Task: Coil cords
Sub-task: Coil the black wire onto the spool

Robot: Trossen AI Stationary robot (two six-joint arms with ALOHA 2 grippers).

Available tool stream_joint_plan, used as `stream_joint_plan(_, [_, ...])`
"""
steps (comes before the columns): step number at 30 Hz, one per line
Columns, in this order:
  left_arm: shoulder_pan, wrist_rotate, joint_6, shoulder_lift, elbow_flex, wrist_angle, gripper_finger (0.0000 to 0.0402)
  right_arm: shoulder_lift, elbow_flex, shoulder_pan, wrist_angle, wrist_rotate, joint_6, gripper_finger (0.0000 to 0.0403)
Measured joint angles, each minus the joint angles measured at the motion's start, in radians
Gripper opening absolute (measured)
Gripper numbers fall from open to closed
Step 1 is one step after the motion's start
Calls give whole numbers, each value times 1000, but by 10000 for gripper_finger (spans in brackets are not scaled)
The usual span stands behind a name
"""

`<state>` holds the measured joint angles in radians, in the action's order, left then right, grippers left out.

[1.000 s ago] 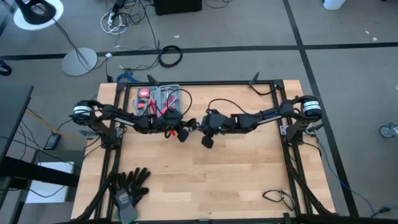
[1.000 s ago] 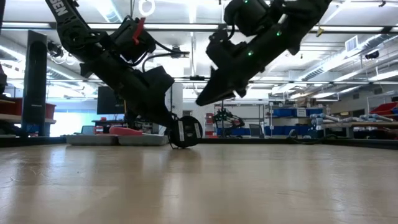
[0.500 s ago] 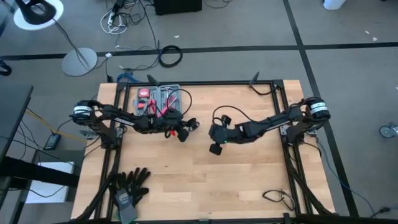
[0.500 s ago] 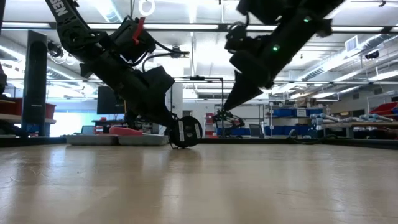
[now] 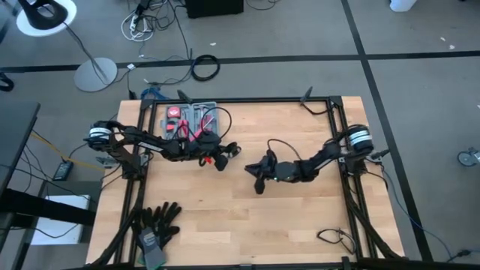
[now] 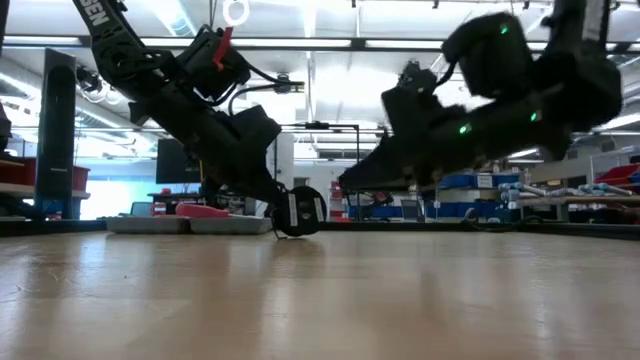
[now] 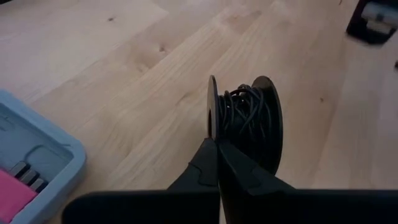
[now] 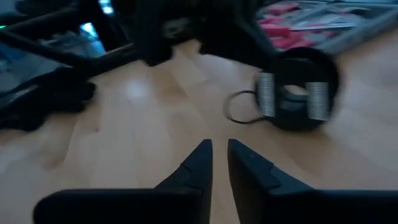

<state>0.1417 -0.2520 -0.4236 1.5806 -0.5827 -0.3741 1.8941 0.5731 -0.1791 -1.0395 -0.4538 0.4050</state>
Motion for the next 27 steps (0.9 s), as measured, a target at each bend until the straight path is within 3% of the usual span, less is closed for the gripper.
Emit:
stream_joint_plan(5, [0, -19, 0, 0, 0, 4, 0, 168, 79, 28, -127, 21, -73, 81])
stream_joint_plan(11, [0, -21, 1, 0, 0, 6, 0, 268, 201, 70, -131, 57, -129, 125])
stream_joint_plan(21, [0, -21, 1, 0, -1, 2, 0, 320, 396, 90, 169, 86, -207, 161])
stream_joint_plan(27, [0, -22, 1, 0, 0, 12, 0, 320, 407, 90, 187, 30, -225, 159])
